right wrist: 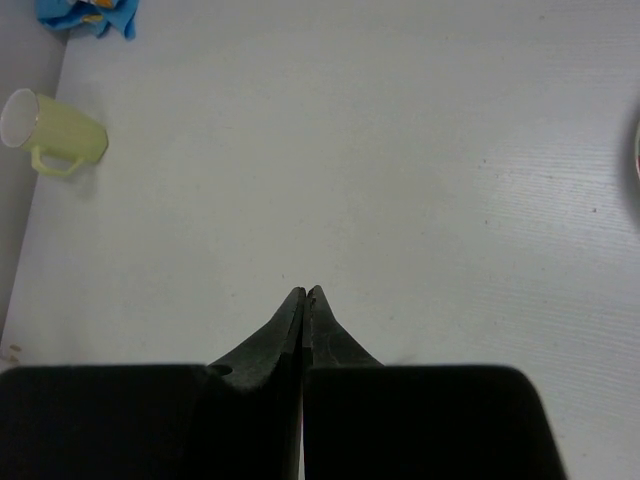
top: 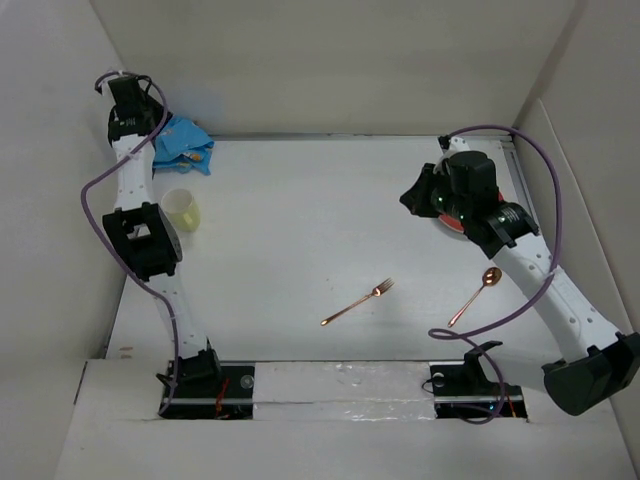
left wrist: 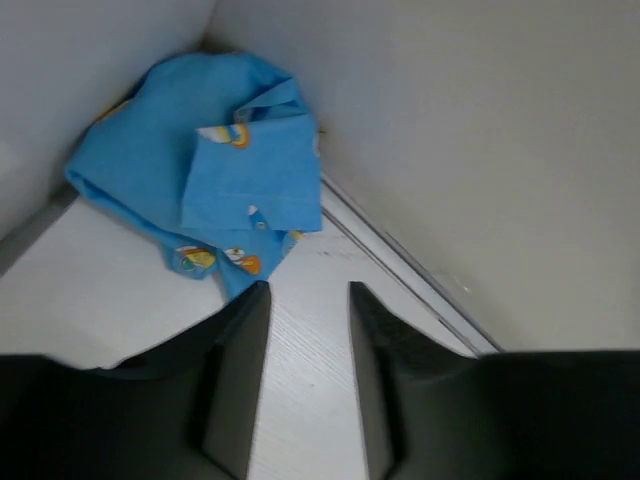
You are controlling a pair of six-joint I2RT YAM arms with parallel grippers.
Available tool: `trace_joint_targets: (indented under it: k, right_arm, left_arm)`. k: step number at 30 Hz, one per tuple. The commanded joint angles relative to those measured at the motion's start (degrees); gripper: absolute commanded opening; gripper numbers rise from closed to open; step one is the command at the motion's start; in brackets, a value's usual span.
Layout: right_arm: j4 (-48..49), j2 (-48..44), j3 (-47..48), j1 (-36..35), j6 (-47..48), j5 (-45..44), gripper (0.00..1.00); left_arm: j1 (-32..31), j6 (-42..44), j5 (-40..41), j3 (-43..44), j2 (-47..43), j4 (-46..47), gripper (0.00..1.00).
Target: Set the dinner table for one person
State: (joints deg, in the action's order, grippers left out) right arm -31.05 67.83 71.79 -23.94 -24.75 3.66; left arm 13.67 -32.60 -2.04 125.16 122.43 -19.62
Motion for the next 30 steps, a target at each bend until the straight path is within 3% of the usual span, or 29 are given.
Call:
trace_joint_targets:
  k: [1, 3, 9, 16, 20, 24, 25, 26, 28, 30]
  right_arm:
    - [3.2, 0.4, 2.2, 0.4, 1.0, 0.6, 0.00]
    - [3.2, 0.9, 2.3, 0.4, 1.0, 0.6, 0.00]
    - [3.0, 2.6, 2.7, -1.0, 0.9, 1.1, 0.00]
    - [1.6, 2.8, 3.7, -5.1, 0.2, 0.1, 0.00]
    - [1.8, 2.8, 4.3, -8.3, -1.2, -0.6, 0.00]
    - [0.9, 3.7, 6.3, -12.3, -1.5, -3.2, 0.00]
    - [0.8, 4.2, 6.6, -13.7, -1.7, -5.0, 0.00]
    - [0.1, 4.9, 7.4, -14.9, -1.7, -5.7, 0.00]
    - [-0.2, 5.7, 8.4, -14.9, -1.7, -6.4, 0.00]
    - [-0.6, 6.3, 9.0, -16.2, -1.9, -7.1, 0.00]
  left_arm:
    - [1.7, -5.8, -1.8, 3.0, 2.2, 2.1, 0.38]
    - [2.2, -6.5, -2.8, 4.0, 5.9, 3.5, 0.57]
    - [4.1, -8.9, -8.1, 6.8, 15.1, 7.9, 0.82]
    - [5.4, -12.7, -13.8, 8.4, 24.2, 14.2, 0.83]
    - [5.4, -15.4, -16.1, 8.6, 28.2, 18.8, 0.76]
    - [5.4, -19.1, -17.6, 7.6, 30.2, 24.7, 0.62]
    - [5.4, -19.5, -17.9, 7.6, 30.5, 25.2, 0.56]
    - [5.4, -20.5, -18.6, 7.6, 31.1, 26.5, 0.36]
    - [5.4, -20.4, -19.0, 7.8, 31.1, 26.8, 0.30]
    - [5.4, -20.5, -19.2, 8.1, 30.9, 26.9, 0.11]
